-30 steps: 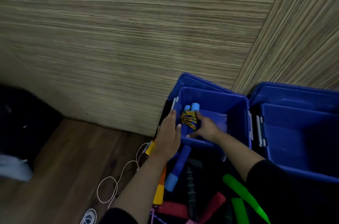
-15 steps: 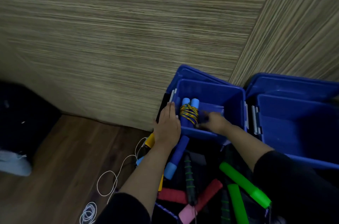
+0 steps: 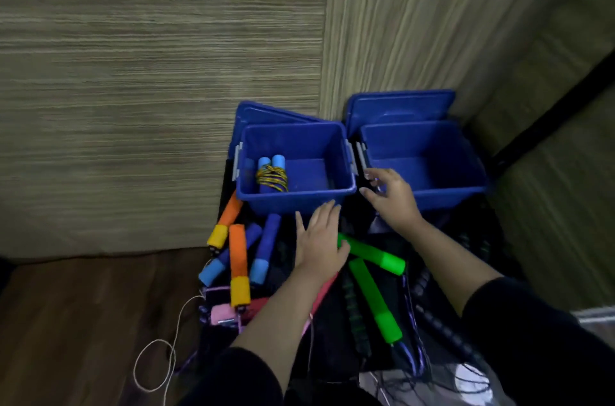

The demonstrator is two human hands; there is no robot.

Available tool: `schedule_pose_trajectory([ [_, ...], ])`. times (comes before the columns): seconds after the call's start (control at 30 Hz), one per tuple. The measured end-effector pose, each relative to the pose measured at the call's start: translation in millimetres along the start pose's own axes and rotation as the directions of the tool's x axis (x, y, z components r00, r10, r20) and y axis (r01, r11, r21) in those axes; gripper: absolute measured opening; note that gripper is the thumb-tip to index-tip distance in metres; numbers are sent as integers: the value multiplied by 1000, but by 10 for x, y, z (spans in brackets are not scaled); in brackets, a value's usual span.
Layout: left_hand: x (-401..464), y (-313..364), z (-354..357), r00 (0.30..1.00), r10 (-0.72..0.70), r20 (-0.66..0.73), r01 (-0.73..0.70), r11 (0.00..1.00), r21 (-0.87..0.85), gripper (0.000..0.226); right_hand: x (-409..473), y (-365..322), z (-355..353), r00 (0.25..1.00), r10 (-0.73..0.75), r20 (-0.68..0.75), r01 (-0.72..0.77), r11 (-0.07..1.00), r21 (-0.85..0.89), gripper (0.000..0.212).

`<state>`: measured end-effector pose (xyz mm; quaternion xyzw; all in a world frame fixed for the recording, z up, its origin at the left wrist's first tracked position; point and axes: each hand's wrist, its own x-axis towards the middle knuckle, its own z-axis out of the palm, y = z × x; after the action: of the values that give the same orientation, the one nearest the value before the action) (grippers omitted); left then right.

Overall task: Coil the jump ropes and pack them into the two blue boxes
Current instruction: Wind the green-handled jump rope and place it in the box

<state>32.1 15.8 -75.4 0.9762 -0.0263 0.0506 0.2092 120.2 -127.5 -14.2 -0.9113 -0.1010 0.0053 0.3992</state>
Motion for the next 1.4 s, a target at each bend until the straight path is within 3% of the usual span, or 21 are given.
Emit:
schedule_pose_trajectory([
  [0.13, -247, 258, 161, 950, 96, 297, -86, 995, -45, 59, -420, 363, -42, 991, 91, 101, -82, 993, -89, 40],
  [0.3, -392, 392, 343, 854, 157, 496, -181, 983, -1, 54, -742, 736, 55, 921, 212, 327, -141, 964, -227, 46],
  [0.47, -416, 498, 469, 811, 167, 560, -263, 960, 95, 47, -808, 918, 134, 858, 292, 423, -62, 876, -479, 49],
  [0.73, -377, 541, 437, 771, 287, 569, -485, 844, 230, 45, -822, 1120, 114, 877, 240, 416, 27, 840, -541, 37],
  [0.8, -361, 524, 372, 783, 296, 547, -488, 838, 246, 49, -814, 1132, 78, 889, 224, 398, 19, 853, -522, 35],
  [0.9, -323, 465, 274, 854, 245, 459, -392, 883, 258, 60, -801, 1134, 3, 901, 231, 367, -66, 910, -410, 33],
  [1.03, -275, 296, 148, 916, 149, 374, -272, 914, 303, 59, -757, 1005, 20, 924, 216, 316, -199, 976, -86, 38],
  [1.1, -292, 178, 137, 928, 98, 360, -224, 918, 326, 57, -757, 914, 58, 910, 214, 354, -236, 972, 20, 38],
  [1.27, -362, 107, 102, 943, -5, 332, -77, 969, 235, 43, -898, 913, 214, 851, 242, 467, -328, 938, 112, 33],
  [1.4, -406, 61, 170, 956, -24, 292, -16, 991, 133, 42, -983, 948, 334, 847, 277, 454, -386, 908, 166, 23],
])
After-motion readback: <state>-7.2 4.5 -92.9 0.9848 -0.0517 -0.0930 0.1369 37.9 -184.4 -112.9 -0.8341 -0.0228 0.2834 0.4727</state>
